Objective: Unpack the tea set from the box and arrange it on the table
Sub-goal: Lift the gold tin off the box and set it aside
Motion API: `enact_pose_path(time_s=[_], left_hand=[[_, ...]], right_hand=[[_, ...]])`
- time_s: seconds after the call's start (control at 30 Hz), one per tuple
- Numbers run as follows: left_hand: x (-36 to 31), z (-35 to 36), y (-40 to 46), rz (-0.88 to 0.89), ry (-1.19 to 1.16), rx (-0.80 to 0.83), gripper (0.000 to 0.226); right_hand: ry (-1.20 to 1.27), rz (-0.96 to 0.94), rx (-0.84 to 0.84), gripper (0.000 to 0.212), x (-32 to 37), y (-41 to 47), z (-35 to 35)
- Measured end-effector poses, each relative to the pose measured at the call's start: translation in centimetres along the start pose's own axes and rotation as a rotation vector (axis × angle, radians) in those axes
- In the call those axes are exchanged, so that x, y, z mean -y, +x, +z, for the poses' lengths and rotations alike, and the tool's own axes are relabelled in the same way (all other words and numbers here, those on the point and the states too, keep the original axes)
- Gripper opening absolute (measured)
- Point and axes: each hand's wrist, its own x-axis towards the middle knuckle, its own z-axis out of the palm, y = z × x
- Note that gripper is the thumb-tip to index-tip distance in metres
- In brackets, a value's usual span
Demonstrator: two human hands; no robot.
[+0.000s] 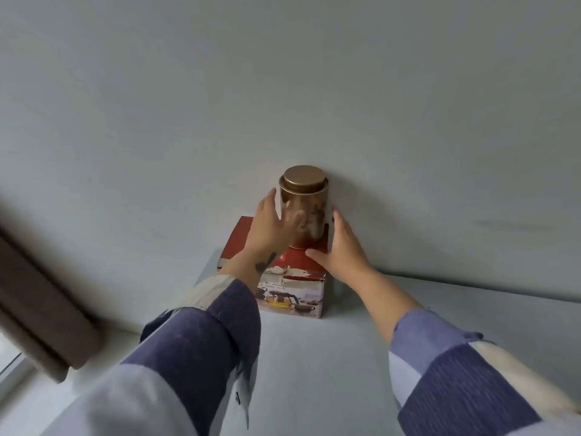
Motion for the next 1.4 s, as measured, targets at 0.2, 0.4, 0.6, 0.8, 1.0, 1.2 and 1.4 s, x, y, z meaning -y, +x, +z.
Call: enact_pose_path(time_s=[0.2, 0.4, 0.6, 0.8, 1.0, 1.2, 1.4], left_hand=[[0.1, 1.0, 1.9, 0.083, -0.194, 0.04, 0.066], [0.0, 1.2, 1.2, 0.112, -0.185, -0.019, 0.068], [-2.6, 1.2, -3.7, 0.158, -0.192, 0.031, 0.069], [-6.9, 2.9, -10.5, 0.235, -0.254, 0.12, 0.067], [-12.2, 7.7, -16.1, 0.244, -0.303, 0.228, 0.071], [-18.0, 16.4, -20.2, 0.244, -0.373, 0.31, 0.068], [-23.0, 27.3, -21.4, 0.189, -0.401, 0.349, 0.069]], right_hand=[[0.024, 0.01, -0.143, 0.101, -0.2, 2.8, 3.2], [0.105, 0.007, -0.229, 0.1, 0.5, 2.8, 3.4], [0.235, 0.007, -0.265, 0.094, 0.3, -2.8, 0.2], [0.308, 0.12, -0.275, 0.091, -1.4, -10.6, -4.5], [0.279, 0.211, -0.342, 0.088, -5.6, -17.2, -10.4], [0.24, 0.25, -0.402, 0.088, -13.8, -20.8, -17.1], [0.239, 0.308, -0.398, 0.1, -24.9, -20.6, -23.7]])
